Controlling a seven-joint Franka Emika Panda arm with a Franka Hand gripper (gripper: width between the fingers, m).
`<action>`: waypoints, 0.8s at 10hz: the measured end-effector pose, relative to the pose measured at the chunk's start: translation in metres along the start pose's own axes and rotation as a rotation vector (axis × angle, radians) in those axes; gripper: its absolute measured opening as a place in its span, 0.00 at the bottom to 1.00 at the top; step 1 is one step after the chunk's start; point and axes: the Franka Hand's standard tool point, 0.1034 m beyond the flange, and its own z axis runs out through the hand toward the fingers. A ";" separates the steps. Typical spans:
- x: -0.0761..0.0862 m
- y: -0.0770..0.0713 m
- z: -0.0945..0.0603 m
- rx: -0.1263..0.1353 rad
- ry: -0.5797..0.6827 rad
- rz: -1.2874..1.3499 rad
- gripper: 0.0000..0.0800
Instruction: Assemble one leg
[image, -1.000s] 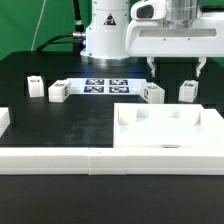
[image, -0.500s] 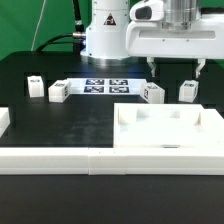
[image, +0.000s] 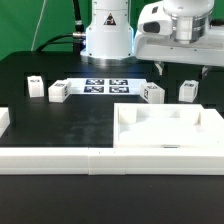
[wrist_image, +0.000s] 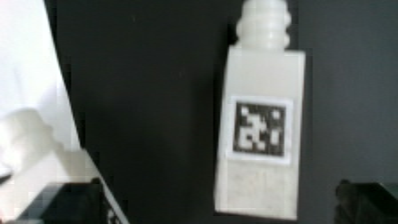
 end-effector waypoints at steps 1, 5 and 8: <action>0.002 0.000 0.000 -0.007 -0.075 0.000 0.81; 0.000 -0.007 0.007 -0.031 -0.345 0.009 0.81; 0.002 -0.013 0.020 -0.034 -0.329 0.000 0.81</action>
Offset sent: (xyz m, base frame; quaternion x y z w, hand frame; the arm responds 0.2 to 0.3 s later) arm -0.0010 0.0182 0.0015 0.0049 -0.2432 0.0071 0.9699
